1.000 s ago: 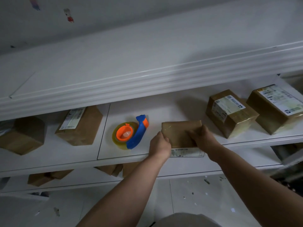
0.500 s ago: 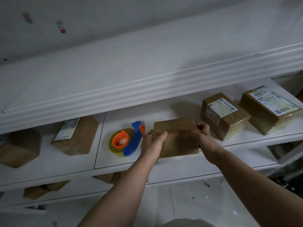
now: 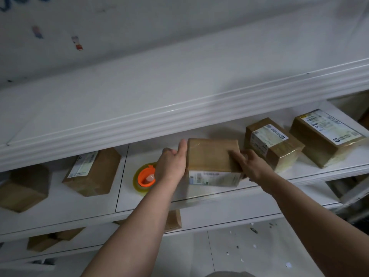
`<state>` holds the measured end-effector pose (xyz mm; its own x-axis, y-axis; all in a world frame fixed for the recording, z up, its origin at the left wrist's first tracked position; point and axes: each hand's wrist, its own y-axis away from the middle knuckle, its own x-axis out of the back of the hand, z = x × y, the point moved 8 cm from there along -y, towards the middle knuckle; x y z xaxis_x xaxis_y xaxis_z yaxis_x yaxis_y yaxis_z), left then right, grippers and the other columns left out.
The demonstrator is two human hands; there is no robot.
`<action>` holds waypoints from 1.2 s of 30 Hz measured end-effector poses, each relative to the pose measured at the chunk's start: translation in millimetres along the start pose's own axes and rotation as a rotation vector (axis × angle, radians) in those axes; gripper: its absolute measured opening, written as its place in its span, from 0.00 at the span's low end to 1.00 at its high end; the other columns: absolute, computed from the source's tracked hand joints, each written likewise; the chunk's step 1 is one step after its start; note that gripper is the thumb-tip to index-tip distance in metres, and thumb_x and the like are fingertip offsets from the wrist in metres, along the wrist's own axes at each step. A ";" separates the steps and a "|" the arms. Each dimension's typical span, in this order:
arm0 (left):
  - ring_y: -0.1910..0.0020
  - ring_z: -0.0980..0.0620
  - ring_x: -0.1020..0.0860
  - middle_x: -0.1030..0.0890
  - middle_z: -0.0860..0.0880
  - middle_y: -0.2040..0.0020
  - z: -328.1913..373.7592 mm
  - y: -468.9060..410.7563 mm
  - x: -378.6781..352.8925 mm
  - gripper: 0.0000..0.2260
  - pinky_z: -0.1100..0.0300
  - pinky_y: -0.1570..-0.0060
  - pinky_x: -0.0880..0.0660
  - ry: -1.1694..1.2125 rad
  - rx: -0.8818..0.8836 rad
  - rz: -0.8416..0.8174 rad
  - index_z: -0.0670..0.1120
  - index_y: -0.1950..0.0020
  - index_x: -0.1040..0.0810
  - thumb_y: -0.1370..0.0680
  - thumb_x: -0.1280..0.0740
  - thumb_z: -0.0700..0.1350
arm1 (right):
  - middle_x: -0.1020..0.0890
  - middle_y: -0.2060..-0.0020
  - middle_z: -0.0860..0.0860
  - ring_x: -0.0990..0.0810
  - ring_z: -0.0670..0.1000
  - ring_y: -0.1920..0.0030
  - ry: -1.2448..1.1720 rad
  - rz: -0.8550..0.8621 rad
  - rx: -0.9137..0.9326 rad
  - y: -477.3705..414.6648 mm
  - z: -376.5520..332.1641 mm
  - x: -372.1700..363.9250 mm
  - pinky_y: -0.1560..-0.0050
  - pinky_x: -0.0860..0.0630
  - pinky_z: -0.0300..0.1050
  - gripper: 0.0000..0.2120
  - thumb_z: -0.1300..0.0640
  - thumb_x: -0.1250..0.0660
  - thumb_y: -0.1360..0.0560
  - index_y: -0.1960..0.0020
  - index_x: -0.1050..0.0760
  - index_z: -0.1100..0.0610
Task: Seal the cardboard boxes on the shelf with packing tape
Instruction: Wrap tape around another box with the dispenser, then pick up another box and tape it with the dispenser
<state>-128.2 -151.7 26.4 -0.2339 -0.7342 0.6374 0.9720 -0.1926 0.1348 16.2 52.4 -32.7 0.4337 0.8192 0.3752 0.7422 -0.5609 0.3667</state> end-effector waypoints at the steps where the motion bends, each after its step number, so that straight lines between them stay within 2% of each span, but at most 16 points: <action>1: 0.58 0.44 0.19 0.19 0.48 0.62 1.7 1.0 -4.4 0.30 0.53 0.55 0.24 0.003 -0.005 -0.052 0.47 0.60 0.25 0.30 0.46 0.74 | 0.18 0.50 0.56 0.16 0.54 0.60 0.061 -0.018 -0.057 -0.9 5.8 -3.4 0.65 0.25 0.44 0.33 0.31 0.46 0.26 0.36 0.31 0.57; 3: 0.58 0.47 0.19 0.17 0.46 0.59 -4.8 4.6 -20.7 0.27 0.55 0.58 0.26 0.090 0.050 -0.164 0.46 0.58 0.22 0.27 0.42 0.70 | 0.16 0.56 0.58 0.15 0.54 0.64 0.082 -0.096 -0.148 2.7 16.5 -16.2 0.70 0.27 0.41 0.34 0.31 0.48 0.25 0.37 0.32 0.59; 5: 0.59 0.52 0.21 0.17 0.47 0.55 -19.5 11.8 -34.7 0.17 0.59 0.64 0.30 0.252 0.178 -0.246 0.48 0.55 0.23 0.22 0.38 0.61 | 0.16 0.56 0.59 0.15 0.54 0.63 -0.015 -0.165 -0.187 9.9 22.1 -25.9 0.66 0.24 0.42 0.31 0.33 0.48 0.23 0.33 0.37 0.57; 7: 0.60 0.54 0.23 0.19 0.49 0.55 -31.2 16.5 -37.0 0.10 0.60 0.67 0.33 0.312 0.250 -0.263 0.49 0.50 0.24 0.20 0.38 0.55 | 0.17 0.53 0.60 0.15 0.54 0.61 -0.097 -0.225 -0.174 13.7 21.6 -31.5 0.62 0.23 0.44 0.30 0.35 0.44 0.23 0.28 0.42 0.52; 9: 0.59 0.52 0.21 0.18 0.49 0.55 -39.5 12.7 -36.0 0.11 0.59 0.66 0.29 0.338 0.273 -0.226 0.48 0.49 0.24 0.19 0.39 0.54 | 0.17 0.54 0.59 0.15 0.54 0.61 -0.083 -0.249 -0.135 14.1 16.4 -31.2 0.63 0.24 0.44 0.29 0.37 0.42 0.23 0.27 0.43 0.49; 11: 0.58 0.49 0.18 0.16 0.47 0.57 -34.4 3.0 -26.9 0.13 0.56 0.61 0.25 0.334 0.205 -0.115 0.47 0.54 0.23 0.20 0.39 0.56 | 0.15 0.58 0.59 0.15 0.53 0.63 -0.058 -0.234 -0.144 13.0 13.3 -26.3 0.65 0.25 0.42 0.26 0.37 0.47 0.21 0.32 0.34 0.54; 13: 0.57 0.50 0.19 0.17 0.47 0.55 -20.3 -3.9 -20.9 0.10 0.55 0.56 0.25 0.386 0.100 -0.048 0.49 0.57 0.23 0.20 0.37 0.53 | 0.15 0.62 0.60 0.17 0.53 0.66 -0.082 -0.180 -0.240 11.5 18.8 -19.5 0.67 0.26 0.40 0.31 0.36 0.52 0.20 0.41 0.26 0.60; 15: 0.53 0.53 0.21 0.18 0.47 0.48 -9.5 -4.4 -33.6 0.04 0.62 0.55 0.26 0.414 0.007 -0.168 0.50 0.53 0.22 0.21 0.35 0.42 | 0.15 0.63 0.58 0.17 0.54 0.66 0.036 -0.048 -0.246 7.7 24.5 -8.6 0.67 0.26 0.40 0.33 0.36 0.54 0.20 0.45 0.24 0.62; 17: 0.46 0.52 0.21 0.20 0.47 0.42 -10.2 1.7 -58.1 0.15 0.66 0.52 0.25 0.390 -0.050 -0.342 0.51 0.45 0.23 0.23 0.35 0.32 | 0.16 0.54 0.55 0.19 0.56 0.53 0.462 0.167 -0.084 4.1 17.3 7.5 0.54 0.24 0.46 0.31 0.34 0.55 0.22 0.40 0.24 0.53; 19: 0.42 0.52 0.23 0.22 0.47 0.40 -17.4 8.1 -72.2 0.22 0.66 0.50 0.25 0.416 -0.051 -0.369 0.53 0.39 0.25 0.24 0.38 0.28 | 0.25 0.39 0.52 0.28 0.56 0.39 0.758 0.317 0.184 12.6 -4.1 4.6 0.43 0.29 0.51 0.29 0.30 0.53 0.24 0.30 0.33 0.43; 23: 0.43 0.55 0.23 0.21 0.50 0.41 -24.5 16.1 -80.5 0.23 0.60 0.44 0.24 0.677 0.079 -0.310 0.50 0.34 0.27 0.22 0.42 0.27 | 0.42 0.25 0.50 0.42 0.58 0.28 1.028 0.093 0.524 26.1 -19.3 -47.4 0.38 0.35 0.55 0.36 0.28 0.52 0.32 0.25 0.49 0.34; 26: 0.37 0.56 0.27 0.24 0.50 0.38 -30.7 11.9 -65.9 0.20 0.62 0.39 0.29 0.408 0.054 -0.193 0.48 0.37 0.25 0.21 0.44 0.29 | 0.48 0.23 0.51 0.49 0.60 0.25 1.005 0.160 0.385 9.0 -17.2 -38.8 0.35 0.39 0.60 0.33 0.36 0.44 0.26 0.25 0.54 0.35; 29: 0.39 0.47 0.24 0.23 0.46 0.38 -47.1 -0.4 -32.7 0.17 0.61 0.44 0.28 0.097 0.027 -0.036 0.46 0.38 0.24 0.23 0.41 0.33 | 0.57 0.22 0.53 0.62 0.63 0.24 1.068 0.212 0.271 -2.7 -26.1 -38.4 0.31 0.55 0.72 0.37 0.36 0.43 0.25 0.23 0.60 0.39; 31: 0.38 0.41 0.26 0.25 0.43 0.36 -67.4 -13.4 -4.2 0.16 0.52 0.41 0.26 -0.129 0.068 0.063 0.45 0.37 0.26 0.24 0.37 0.37 | 0.63 0.23 0.54 0.70 0.60 0.25 1.089 0.208 0.369 1.3 -43.4 -59.1 0.32 0.64 0.72 0.38 0.36 0.44 0.24 0.23 0.62 0.44; 34: 0.29 0.36 0.37 0.42 0.39 0.24 -114.4 -24.3 25.2 0.24 0.45 0.33 0.32 -0.264 0.315 0.076 0.45 0.28 0.34 0.24 0.34 0.43 | 0.63 0.23 0.54 0.72 0.53 0.26 1.099 0.079 0.566 14.5 -61.9 -110.3 0.27 0.63 0.67 0.31 0.42 0.44 0.21 0.22 0.51 0.47; 36: 0.32 0.36 0.33 0.37 0.39 0.26 -135.1 -28.7 26.8 0.24 0.48 0.34 0.31 -0.222 0.347 -0.024 0.49 0.27 0.33 0.23 0.36 0.44 | 0.61 0.22 0.54 0.69 0.53 0.25 1.070 -0.005 0.564 16.3 -62.3 -136.7 0.26 0.60 0.64 0.29 0.46 0.44 0.20 0.22 0.47 0.48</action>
<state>-165.6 -253.8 -62.9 -0.2827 -0.5664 0.7741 0.9254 0.0512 0.3755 -62.8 -76.2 -25.0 -0.0137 0.1581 0.9873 0.9768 -0.2089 0.0470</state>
